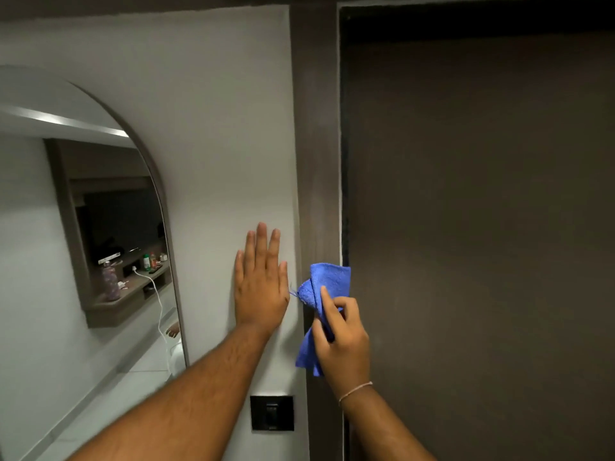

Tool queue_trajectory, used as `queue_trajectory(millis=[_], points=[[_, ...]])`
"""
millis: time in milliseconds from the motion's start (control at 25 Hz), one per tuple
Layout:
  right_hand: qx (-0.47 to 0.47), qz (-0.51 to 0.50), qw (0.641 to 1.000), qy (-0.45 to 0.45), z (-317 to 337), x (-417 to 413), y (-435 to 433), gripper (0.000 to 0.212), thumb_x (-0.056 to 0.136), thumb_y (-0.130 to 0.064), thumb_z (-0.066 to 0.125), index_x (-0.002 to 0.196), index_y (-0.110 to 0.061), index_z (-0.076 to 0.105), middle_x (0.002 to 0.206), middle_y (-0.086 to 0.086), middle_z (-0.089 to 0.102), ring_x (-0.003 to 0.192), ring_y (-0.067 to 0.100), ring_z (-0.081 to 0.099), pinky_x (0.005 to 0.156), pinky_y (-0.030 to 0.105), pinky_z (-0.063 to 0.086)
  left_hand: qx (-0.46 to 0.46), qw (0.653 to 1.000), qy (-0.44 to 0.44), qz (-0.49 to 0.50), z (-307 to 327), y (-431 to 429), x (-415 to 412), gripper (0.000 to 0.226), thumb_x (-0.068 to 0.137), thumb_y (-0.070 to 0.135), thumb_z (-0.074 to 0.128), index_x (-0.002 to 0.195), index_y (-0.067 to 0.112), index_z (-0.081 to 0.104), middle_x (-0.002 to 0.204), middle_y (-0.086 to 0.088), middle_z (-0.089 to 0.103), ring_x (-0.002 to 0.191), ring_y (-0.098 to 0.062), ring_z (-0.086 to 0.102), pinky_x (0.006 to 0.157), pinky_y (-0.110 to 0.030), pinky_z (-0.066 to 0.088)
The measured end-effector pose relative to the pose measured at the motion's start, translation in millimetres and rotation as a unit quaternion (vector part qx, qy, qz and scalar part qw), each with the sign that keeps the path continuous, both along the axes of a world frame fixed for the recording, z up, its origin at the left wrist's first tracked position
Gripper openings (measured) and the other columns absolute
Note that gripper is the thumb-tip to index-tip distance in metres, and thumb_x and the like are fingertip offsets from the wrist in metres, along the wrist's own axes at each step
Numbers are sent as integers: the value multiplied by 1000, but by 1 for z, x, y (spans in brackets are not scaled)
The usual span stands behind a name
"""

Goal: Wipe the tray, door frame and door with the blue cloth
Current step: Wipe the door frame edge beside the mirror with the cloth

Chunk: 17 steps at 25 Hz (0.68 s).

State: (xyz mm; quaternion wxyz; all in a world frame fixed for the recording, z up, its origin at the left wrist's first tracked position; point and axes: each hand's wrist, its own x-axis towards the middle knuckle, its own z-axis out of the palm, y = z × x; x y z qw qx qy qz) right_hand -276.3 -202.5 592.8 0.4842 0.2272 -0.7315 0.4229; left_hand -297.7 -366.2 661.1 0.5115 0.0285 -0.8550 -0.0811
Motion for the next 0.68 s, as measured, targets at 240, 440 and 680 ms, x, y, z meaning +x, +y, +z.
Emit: queue_trajectory(millis=[240, 440, 680], points=[[126, -119, 975, 138, -41, -62, -21, 53, 98, -26, 69, 150, -20, 60, 144, 5, 58, 128, 22, 56, 101, 37, 45, -33, 993, 109, 36, -25, -13, -51, 67, 108, 31, 38, 171, 18, 17, 178, -9, 15, 163, -33, 23, 129, -55, 23], [196, -174, 959, 105, -37, -72, -28, 74, 105, -39, 48, 172, -28, 19, 182, -1, 13, 170, 18, 9, 138, 44, 2, -89, 986, 134, 43, -34, -21, -61, 62, 115, 36, 18, 174, 18, 9, 183, -4, 0, 167, -32, 13, 132, -54, 16], [209, -194, 948, 139, 115, -75, -26, 68, 110, -43, 41, 173, -26, 20, 182, 2, 13, 170, 21, 10, 136, 47, 10, -76, 987, 136, 28, -30, -19, -63, 76, 102, 34, 39, 173, 22, 15, 184, 1, 2, 169, -26, 6, 135, -50, 6]])
